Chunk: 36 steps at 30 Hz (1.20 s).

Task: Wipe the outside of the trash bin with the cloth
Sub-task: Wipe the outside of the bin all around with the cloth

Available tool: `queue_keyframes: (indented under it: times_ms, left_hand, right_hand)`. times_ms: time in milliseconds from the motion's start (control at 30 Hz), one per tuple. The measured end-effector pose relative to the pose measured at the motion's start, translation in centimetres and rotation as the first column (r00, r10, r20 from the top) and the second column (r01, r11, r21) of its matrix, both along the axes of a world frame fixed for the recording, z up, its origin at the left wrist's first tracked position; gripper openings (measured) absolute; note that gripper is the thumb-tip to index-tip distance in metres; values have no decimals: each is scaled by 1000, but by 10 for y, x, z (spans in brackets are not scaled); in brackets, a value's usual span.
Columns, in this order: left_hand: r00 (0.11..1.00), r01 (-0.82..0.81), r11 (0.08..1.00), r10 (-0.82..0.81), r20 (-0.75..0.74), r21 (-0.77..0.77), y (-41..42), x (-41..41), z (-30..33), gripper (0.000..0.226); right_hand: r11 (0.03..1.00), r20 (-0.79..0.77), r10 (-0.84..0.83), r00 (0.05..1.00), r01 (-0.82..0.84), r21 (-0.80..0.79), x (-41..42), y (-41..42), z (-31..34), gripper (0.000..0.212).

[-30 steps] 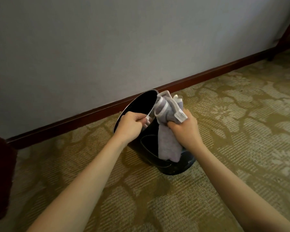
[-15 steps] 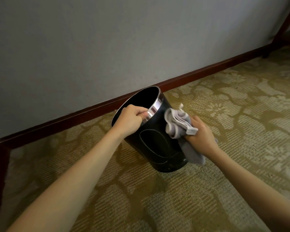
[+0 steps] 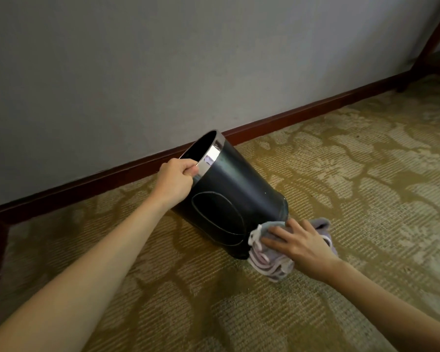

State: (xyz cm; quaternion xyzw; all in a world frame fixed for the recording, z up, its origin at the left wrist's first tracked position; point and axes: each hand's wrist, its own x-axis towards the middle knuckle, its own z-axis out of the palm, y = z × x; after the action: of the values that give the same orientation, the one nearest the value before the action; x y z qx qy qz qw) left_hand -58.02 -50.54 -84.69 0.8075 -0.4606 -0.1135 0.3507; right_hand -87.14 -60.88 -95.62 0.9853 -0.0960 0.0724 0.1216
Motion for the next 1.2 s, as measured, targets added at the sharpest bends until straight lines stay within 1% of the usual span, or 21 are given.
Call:
queue_keyframes:
  times_ms: [100,167,233,367,433,467,567,667,733,800,900,967,1033,1133,1200]
  left_hand:
    - [998,-40,999,40,38,-5,4,4,-5,28]
    - [997,-66,998,67,42,-24,7,6,-8,31]
    - [995,-101,994,102,14,-49,9,10,-11,33]
    - [968,-239,971,237,-80,-23,17,30,-12,26]
    - [955,-284,959,284,-85,18,21,38,-11,26]
    - [956,-282,959,284,-75,35,21,40,-9,25]
    - [972,-227,971,231,-44,76,14,39,2,26]
    - [989,-142,983,136,56,113,-1,34,20,27]
    - [990,-71,986,51,135,149,-11,28,35,29]
    - [978,-4,977,-39,203,211,-16,23,47,32]
    - [961,38,948,-122,250,316,-12,27,56,31]
    - [964,20,935,-113,242,355,-7,35,59,29]
    - [970,29,934,-112,215,356,-1,45,59,29]
    - [976,160,922,-201,83,352,10,61,58,26]
    - [972,224,903,-232,-22,366,25,76,58,34]
  right_hand:
    - [999,94,44,995,-41,-26,29,-2,31,73]
    - [1000,182,-7,983,6,4,58,-5,55,72]
    - [994,247,-95,964,77,82,85,-6,73,70]
    - [943,269,-261,927,185,275,94,5,62,63]
    - [922,279,-295,914,197,332,87,12,51,62]
    - [922,284,-295,912,193,336,84,16,46,63]
    - [913,315,-313,896,192,360,81,26,37,67]
    - [856,338,-386,858,196,478,76,36,29,68]
    - [810,317,-405,857,176,559,71,44,23,63]
    - [775,308,-393,866,131,619,69,55,17,58]
    - [778,315,-343,885,79,624,76,70,13,62]
    - [778,337,-337,879,58,626,87,73,16,61]
    - [780,361,-345,866,52,623,96,74,19,59]
    - [767,350,-371,860,71,638,95,73,14,61]
    - [745,326,-394,859,91,660,88,73,7,63]
